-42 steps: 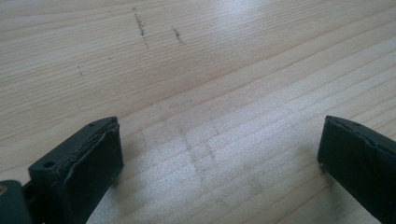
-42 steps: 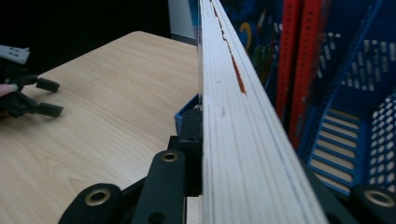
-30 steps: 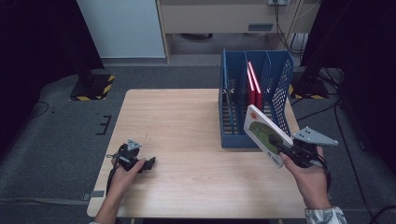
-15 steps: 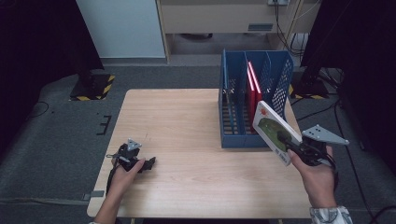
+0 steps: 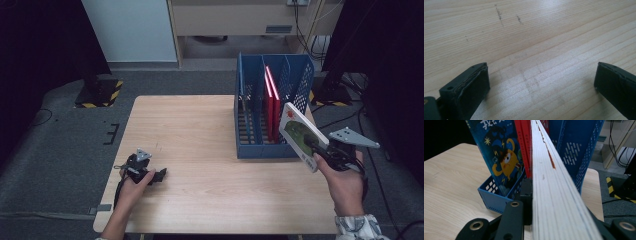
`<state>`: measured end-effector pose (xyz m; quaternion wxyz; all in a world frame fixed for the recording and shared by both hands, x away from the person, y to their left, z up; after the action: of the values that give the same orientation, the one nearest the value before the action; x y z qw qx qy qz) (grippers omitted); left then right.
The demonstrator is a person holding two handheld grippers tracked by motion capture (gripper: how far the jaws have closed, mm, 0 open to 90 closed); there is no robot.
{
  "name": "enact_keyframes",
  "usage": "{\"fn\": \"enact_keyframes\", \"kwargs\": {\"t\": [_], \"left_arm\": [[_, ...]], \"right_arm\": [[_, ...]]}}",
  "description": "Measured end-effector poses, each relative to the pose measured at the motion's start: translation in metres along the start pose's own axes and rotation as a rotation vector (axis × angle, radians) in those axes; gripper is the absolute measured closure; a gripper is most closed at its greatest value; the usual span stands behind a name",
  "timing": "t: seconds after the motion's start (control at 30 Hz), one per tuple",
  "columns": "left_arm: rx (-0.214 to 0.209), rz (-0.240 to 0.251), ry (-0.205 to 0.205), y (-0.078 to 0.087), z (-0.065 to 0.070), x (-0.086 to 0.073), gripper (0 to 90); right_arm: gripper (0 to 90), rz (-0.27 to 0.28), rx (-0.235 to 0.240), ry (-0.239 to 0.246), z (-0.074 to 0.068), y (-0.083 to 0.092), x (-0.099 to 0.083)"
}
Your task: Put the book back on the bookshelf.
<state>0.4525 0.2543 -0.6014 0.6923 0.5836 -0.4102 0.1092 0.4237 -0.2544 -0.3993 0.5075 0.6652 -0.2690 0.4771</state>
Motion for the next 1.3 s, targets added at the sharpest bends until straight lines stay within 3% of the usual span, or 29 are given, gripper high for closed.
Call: {"fn": "enact_keyframes", "kwargs": {"t": [0.6,0.93,1.3], "left_arm": [[0.000,0.000,0.001,0.000,0.000,0.000,0.0],[0.000,0.000,0.000,0.000,0.000,0.000,0.0],[0.000,0.000,0.000,0.000,0.000,0.000,0.0]], "right_arm": [[75.6,-0.016,-0.065,-0.021,0.022,-0.016,0.004],[75.6,-0.034,-0.091,-0.013,0.030,-0.035,0.009],[75.5,-0.034,-0.110,-0.036,0.036,-0.048,0.015]]}}
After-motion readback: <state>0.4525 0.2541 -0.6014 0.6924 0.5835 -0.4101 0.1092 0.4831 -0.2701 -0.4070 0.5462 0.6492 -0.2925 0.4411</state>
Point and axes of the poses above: each handheld gripper's, and its own axes: y roughly backward along the jaws, x roughly out of its top, z roughly to its right, the point moved 9 cm from there along -y, roughly forward along the jaws, and after that the axes turned 1 degree about -y, right-handed, at the moved point
